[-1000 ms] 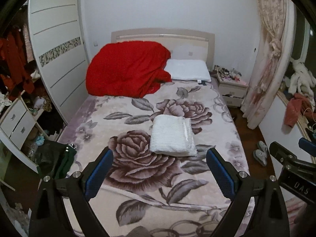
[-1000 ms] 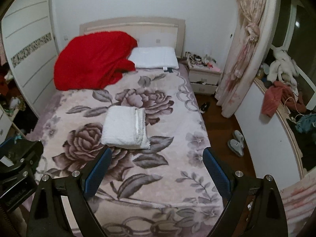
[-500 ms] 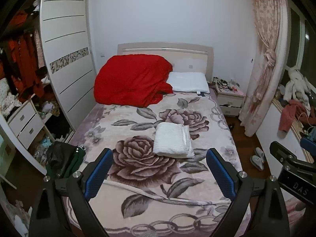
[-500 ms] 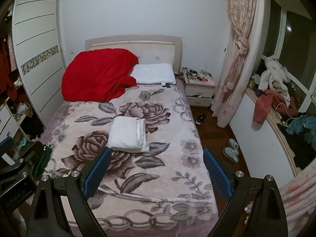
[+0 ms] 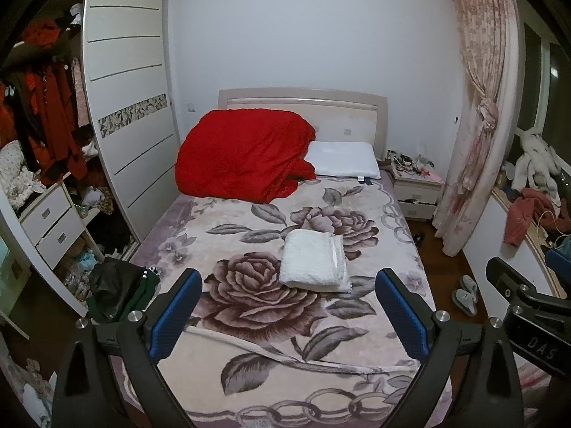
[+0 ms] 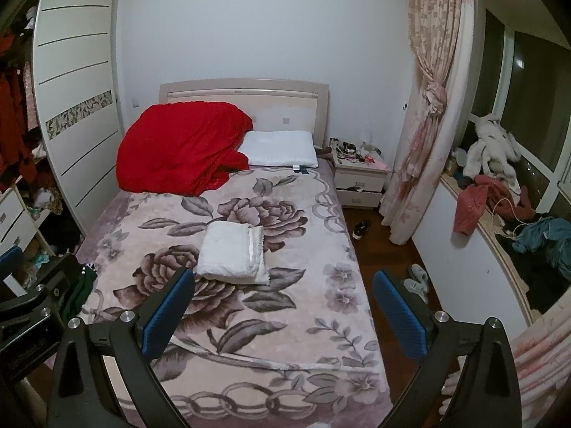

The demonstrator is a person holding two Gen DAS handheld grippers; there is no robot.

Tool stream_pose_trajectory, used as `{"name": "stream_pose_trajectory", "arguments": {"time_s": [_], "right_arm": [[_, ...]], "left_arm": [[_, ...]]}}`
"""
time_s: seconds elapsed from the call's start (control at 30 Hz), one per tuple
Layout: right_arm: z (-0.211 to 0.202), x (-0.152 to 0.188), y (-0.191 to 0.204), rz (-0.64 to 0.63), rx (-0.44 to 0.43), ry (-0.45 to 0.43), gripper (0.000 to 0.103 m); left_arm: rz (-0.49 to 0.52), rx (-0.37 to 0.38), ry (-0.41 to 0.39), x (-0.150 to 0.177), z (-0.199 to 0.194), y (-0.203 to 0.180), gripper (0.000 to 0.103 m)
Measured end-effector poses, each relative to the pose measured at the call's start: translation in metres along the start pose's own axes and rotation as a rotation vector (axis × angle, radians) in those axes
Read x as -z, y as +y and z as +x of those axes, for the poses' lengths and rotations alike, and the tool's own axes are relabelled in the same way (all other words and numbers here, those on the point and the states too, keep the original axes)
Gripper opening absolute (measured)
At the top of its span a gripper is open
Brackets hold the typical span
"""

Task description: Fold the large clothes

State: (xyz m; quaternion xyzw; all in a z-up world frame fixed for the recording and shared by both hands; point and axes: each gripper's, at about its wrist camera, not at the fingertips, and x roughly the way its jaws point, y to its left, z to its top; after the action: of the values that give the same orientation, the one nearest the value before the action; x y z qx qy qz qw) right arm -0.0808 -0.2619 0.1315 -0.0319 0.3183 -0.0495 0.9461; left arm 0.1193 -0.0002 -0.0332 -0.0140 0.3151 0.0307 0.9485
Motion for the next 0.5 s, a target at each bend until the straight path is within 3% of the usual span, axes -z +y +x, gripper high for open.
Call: {"name": "stream_pose_trajectory", "arguments": {"time_s": [0.5], "right_arm": [[-0.008,-0.002,-0.001,0.014,-0.022,-0.006,0.102]], "left_arm": [[0.011,-0.02,-0.019,-0.004,-0.015,-0.002,0.1]]}}
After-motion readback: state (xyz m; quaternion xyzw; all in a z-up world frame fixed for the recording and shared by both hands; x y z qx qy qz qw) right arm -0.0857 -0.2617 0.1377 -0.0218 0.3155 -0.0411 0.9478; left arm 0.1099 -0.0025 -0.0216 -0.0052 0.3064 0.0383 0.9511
